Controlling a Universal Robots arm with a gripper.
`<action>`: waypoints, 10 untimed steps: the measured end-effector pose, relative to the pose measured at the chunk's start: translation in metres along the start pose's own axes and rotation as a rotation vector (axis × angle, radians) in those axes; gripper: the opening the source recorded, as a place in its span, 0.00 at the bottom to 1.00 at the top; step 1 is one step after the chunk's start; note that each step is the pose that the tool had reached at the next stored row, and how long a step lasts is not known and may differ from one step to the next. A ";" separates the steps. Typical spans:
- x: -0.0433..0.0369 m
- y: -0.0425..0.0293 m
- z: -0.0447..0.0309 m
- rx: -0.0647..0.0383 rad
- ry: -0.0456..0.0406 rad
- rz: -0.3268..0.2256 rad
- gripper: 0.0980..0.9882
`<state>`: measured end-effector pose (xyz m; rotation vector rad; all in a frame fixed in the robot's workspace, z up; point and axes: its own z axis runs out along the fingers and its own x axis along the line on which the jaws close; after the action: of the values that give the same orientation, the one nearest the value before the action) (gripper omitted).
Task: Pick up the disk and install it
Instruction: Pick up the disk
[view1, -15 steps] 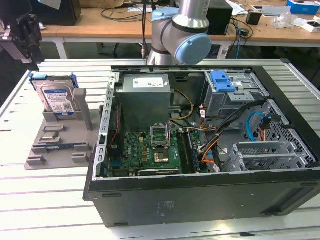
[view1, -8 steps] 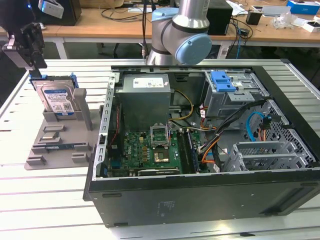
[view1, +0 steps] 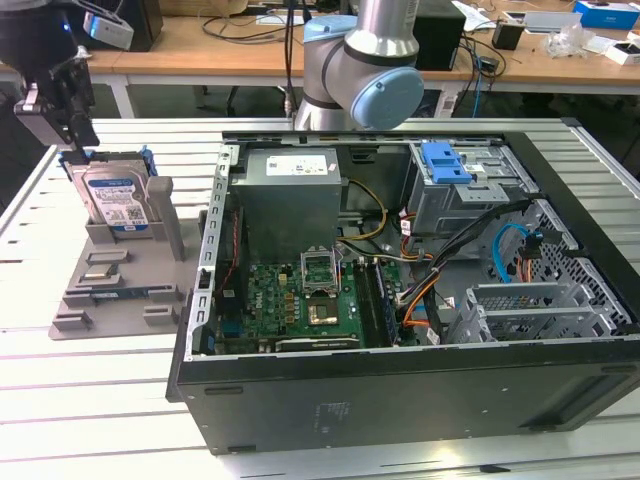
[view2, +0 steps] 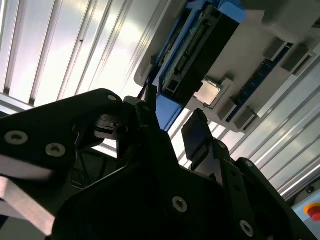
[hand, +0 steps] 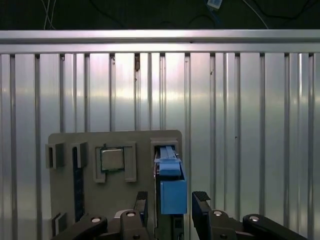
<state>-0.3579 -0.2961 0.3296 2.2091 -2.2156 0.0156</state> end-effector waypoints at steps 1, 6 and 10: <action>0.0000 -0.0003 0.0019 0.000 0.0009 0.000 0.43; -0.0002 -0.0019 0.0155 0.000 0.0050 -0.001 0.43; -0.0004 -0.0026 0.0254 0.000 0.0061 -0.002 0.43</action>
<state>-0.3553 -0.2961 0.3042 2.2082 -2.2104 0.0224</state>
